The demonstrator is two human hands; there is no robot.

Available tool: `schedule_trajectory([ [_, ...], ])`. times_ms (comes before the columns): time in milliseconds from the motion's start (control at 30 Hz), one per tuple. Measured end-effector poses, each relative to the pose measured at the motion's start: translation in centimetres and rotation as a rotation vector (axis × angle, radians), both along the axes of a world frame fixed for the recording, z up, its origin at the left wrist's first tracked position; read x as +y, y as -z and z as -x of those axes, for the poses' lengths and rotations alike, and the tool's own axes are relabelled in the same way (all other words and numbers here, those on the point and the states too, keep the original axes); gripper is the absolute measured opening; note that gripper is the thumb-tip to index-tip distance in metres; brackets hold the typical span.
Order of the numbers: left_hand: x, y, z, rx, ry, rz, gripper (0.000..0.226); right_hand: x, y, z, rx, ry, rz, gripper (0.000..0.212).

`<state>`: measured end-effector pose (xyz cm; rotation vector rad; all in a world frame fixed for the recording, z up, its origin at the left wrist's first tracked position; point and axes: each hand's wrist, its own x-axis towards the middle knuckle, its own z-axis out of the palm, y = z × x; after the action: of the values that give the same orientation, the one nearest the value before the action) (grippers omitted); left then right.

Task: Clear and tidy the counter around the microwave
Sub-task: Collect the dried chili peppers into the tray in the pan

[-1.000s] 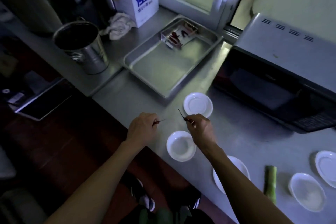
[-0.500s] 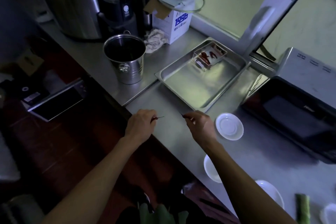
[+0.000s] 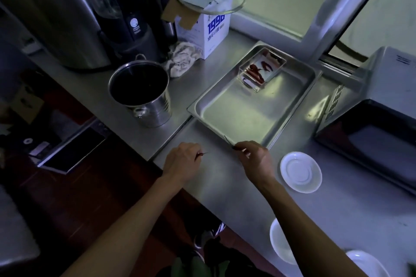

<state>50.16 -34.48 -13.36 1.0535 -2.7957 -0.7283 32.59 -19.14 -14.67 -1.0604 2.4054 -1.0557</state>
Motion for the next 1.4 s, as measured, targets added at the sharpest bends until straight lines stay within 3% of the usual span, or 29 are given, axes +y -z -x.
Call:
schedule_trajectory([
  [400,-4.5,-2.1,12.1,-0.012,0.200,0.060,0.004,-3.3,-0.9,9.6,-0.060,0.172,0.046,0.023],
  [733,-8.2,-1.4,22.5,-0.013,0.407,0.085,0.009,-3.8,-0.3,15.2,0.036,0.310,0.075,0.025],
  [967,-12.6,-1.8,31.2,0.041,0.437,0.076,0.013,-7.4,-0.5,19.7,0.046,0.400,0.062,0.023],
  [1400,-20.5,2.6,45.1,0.065,0.634,0.112,0.018,-14.0,2.4,28.1,-0.037,0.543,0.053,0.020],
])
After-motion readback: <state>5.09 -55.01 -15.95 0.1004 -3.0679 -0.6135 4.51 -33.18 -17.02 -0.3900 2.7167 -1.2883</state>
